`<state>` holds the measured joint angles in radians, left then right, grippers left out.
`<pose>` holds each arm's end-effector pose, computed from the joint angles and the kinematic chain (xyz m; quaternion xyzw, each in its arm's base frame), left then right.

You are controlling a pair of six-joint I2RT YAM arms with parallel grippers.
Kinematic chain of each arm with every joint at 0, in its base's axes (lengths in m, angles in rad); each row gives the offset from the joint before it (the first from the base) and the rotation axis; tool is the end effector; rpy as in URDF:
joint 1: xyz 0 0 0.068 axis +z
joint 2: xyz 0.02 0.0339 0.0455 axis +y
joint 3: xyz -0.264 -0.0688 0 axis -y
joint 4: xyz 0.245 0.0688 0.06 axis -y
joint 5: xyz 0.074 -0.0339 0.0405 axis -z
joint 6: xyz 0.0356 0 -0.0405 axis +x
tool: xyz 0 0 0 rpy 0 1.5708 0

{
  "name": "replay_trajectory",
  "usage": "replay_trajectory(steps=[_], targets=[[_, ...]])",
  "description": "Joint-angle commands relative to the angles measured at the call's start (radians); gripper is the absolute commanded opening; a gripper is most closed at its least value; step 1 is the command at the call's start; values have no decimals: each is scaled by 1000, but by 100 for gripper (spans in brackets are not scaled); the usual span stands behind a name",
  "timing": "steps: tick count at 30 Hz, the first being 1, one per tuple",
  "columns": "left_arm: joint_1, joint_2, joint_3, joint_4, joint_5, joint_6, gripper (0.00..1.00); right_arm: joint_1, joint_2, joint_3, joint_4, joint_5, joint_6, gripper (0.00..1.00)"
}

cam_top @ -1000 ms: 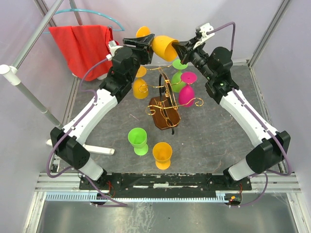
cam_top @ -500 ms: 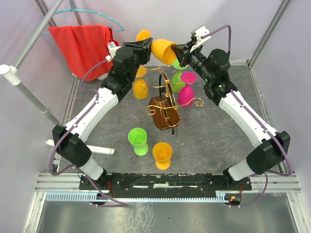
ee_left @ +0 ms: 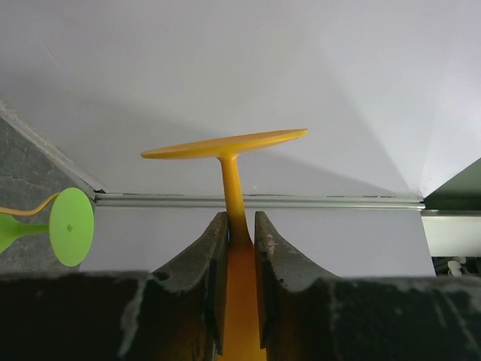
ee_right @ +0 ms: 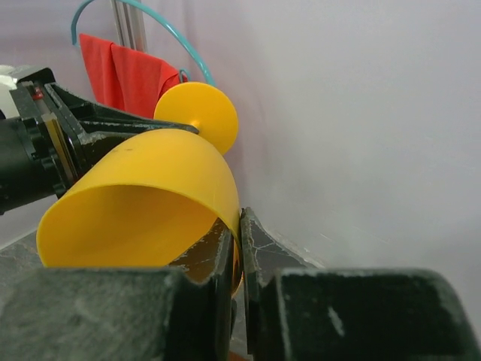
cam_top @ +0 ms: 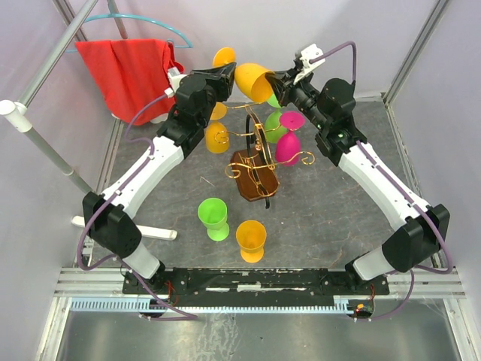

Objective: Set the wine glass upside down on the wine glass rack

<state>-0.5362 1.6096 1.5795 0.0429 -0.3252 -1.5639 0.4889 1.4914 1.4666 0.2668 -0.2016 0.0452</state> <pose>0.3365 -0.1867 0.4313 -0.4411 0.5471 -0.5526 0.4480 0.3067 0.1712 0.4567 -0.2123 0.5810 0.2665 0.7392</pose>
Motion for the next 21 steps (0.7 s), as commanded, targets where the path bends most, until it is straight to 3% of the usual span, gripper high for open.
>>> replay_trajectory(steps=[1, 14, 18, 21], targets=[[20, -5, -6, 102, 68, 16, 3, 24, -45, 0, 4, -30, -6, 18], [180, -56, -53, 229, 219, 272, 3, 24, -146, -23, -192, 89, -156, 53], [238, -99, -138, 358, 283, 408, 3, 24, -207, -47, -282, 158, -232, 58], [254, -137, -189, 428, 329, 602, 3, 24, -235, -53, -339, 222, -282, 59]])
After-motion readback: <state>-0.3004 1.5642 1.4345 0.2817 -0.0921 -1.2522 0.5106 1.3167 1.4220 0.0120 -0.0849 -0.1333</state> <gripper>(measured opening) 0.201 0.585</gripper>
